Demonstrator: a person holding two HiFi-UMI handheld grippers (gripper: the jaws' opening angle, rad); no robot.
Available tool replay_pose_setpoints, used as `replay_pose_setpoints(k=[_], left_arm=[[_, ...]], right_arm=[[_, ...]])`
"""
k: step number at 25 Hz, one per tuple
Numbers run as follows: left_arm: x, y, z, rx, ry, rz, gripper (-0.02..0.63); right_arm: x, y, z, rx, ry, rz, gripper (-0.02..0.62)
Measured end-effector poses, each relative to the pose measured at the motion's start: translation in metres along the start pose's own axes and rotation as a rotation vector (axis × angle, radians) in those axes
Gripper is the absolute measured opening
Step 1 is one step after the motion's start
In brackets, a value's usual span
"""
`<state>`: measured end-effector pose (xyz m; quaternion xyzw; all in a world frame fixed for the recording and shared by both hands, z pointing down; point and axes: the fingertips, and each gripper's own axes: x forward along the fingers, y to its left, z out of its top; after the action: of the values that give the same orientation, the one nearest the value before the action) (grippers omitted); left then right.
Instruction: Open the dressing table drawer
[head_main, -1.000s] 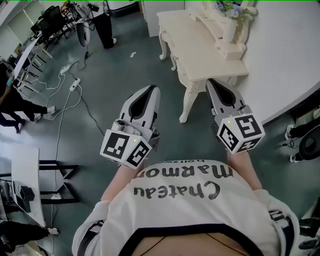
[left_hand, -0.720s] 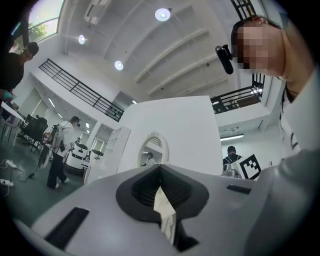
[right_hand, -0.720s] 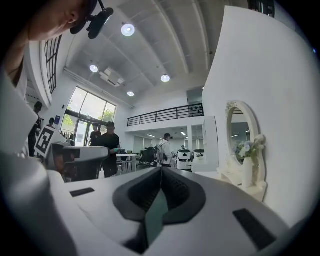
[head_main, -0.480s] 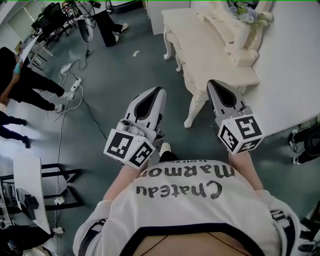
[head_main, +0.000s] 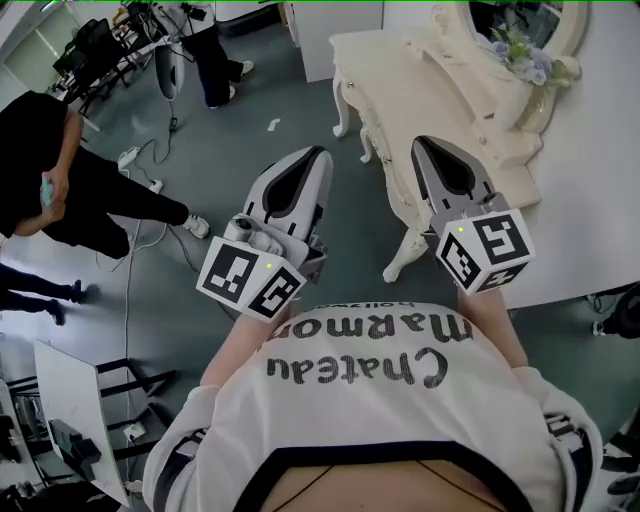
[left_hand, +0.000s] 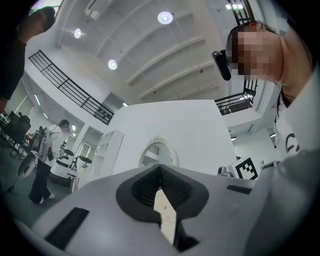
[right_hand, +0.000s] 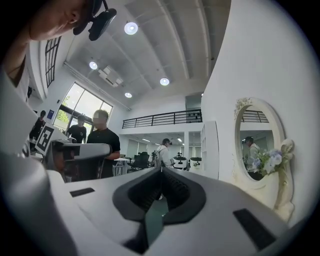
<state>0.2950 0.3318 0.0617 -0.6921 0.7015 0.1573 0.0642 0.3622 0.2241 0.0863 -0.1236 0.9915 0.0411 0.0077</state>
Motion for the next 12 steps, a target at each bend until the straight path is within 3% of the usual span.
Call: replay_pose_setpoints(k=[12], left_arm=[[0.052,0.102,-0.044,-0.083,0.072,0.002,0.021]], right_arm=[[0.122,-0.031,-0.041,0.04,0.056,0.025,0.028]])
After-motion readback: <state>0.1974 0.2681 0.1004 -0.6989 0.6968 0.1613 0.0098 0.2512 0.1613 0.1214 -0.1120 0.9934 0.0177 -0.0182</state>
